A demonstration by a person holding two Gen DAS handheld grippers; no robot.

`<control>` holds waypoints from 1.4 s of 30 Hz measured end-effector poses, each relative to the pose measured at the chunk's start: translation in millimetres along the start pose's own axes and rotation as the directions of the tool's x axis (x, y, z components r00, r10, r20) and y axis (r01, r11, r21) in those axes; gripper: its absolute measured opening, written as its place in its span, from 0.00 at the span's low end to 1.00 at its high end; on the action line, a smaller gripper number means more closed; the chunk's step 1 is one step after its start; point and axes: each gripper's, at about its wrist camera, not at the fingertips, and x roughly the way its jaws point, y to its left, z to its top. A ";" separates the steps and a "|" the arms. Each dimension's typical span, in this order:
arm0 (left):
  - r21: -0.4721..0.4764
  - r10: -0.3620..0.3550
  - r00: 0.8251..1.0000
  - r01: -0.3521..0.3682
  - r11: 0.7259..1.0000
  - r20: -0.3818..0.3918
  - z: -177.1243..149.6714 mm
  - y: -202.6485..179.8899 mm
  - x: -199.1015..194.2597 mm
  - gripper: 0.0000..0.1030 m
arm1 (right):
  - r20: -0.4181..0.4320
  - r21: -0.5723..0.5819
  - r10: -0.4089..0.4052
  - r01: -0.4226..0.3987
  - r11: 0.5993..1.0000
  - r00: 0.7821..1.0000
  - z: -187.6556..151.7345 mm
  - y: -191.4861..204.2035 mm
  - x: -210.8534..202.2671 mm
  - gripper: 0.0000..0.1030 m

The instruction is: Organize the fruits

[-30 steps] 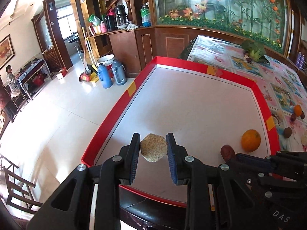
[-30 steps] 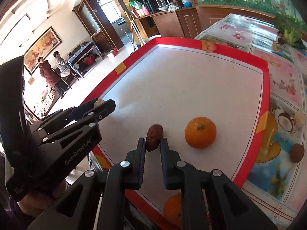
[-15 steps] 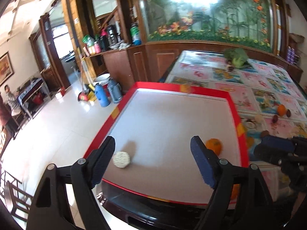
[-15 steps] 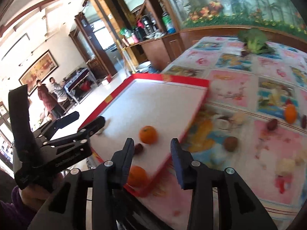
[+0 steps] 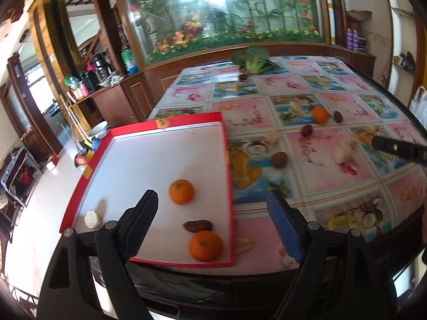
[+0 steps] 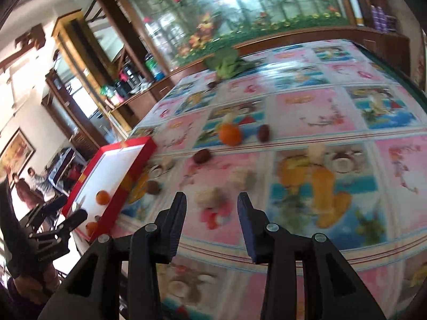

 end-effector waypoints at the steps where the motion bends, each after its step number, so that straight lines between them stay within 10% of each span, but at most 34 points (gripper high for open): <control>1: 0.008 -0.006 1.000 0.006 1.000 -0.002 0.0 -4.1 -0.3 0.82 | 0.007 0.008 -0.012 0.011 1.000 1.000 1.2 -4.4 -2.2 0.38; 23: 0.059 -0.090 0.995 0.092 0.994 -0.033 -0.6 -37.0 4.8 0.82 | -0.005 0.095 -0.067 0.067 0.993 0.998 13.5 -28.9 10.7 0.38; 42: 0.069 -0.187 0.978 0.181 0.981 0.091 -6.5 -27.3 -51.9 0.82 | 0.129 0.082 -0.006 -0.005 0.997 0.992 50.3 97.8 -7.5 0.42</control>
